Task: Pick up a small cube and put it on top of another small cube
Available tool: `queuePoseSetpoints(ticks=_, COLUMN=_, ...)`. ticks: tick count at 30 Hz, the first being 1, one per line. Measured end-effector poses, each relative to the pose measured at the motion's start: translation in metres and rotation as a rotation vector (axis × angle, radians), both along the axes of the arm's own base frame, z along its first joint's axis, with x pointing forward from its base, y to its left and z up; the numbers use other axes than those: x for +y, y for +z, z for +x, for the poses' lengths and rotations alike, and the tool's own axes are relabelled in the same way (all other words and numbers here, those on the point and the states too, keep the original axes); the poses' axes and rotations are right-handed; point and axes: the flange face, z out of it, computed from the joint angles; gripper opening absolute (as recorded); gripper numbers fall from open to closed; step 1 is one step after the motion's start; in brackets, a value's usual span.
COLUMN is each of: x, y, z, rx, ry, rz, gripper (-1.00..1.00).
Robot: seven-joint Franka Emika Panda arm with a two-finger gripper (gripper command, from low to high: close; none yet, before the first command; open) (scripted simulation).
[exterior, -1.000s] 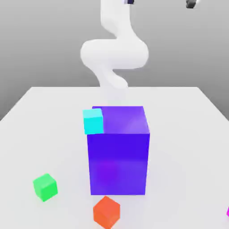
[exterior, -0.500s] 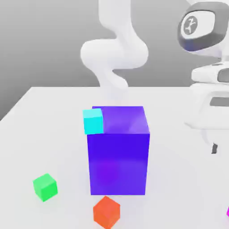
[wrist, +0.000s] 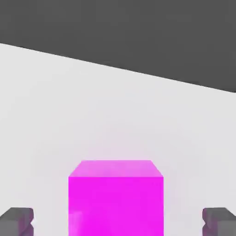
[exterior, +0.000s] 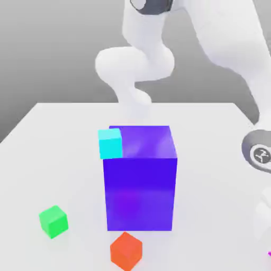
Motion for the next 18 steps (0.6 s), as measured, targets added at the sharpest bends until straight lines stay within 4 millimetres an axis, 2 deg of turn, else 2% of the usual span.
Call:
queuePoseSetpoints(ticks=4, x=0.0, y=0.0, z=0.0, rx=0.0, ry=0.0, rz=0.002, gripper=-1.0)
queuePoseSetpoints(ticks=5, x=0.0, y=-0.005, z=0.0, rx=0.0, ry=0.0, rz=0.001, gripper=-1.0)
queuePoseSetpoints(ticks=7, x=0.001, y=0.012, z=0.0, rx=0.0, ry=-0.001, rz=0.002, gripper=-1.0)
queuePoseSetpoints(ticks=10, x=0.004, y=0.057, z=0.003, rx=-0.01, ry=0.006, rz=0.014, gripper=-1.0)
queuePoseSetpoints(ticks=13, x=-0.022, y=0.086, z=0.024, rx=-0.027, ry=-0.099, rz=0.051, gripper=-1.0)
queuePoseSetpoints(ticks=18, x=-0.09, y=0.119, z=0.055, rx=-0.049, ry=-0.341, rz=0.103, gripper=-1.0)
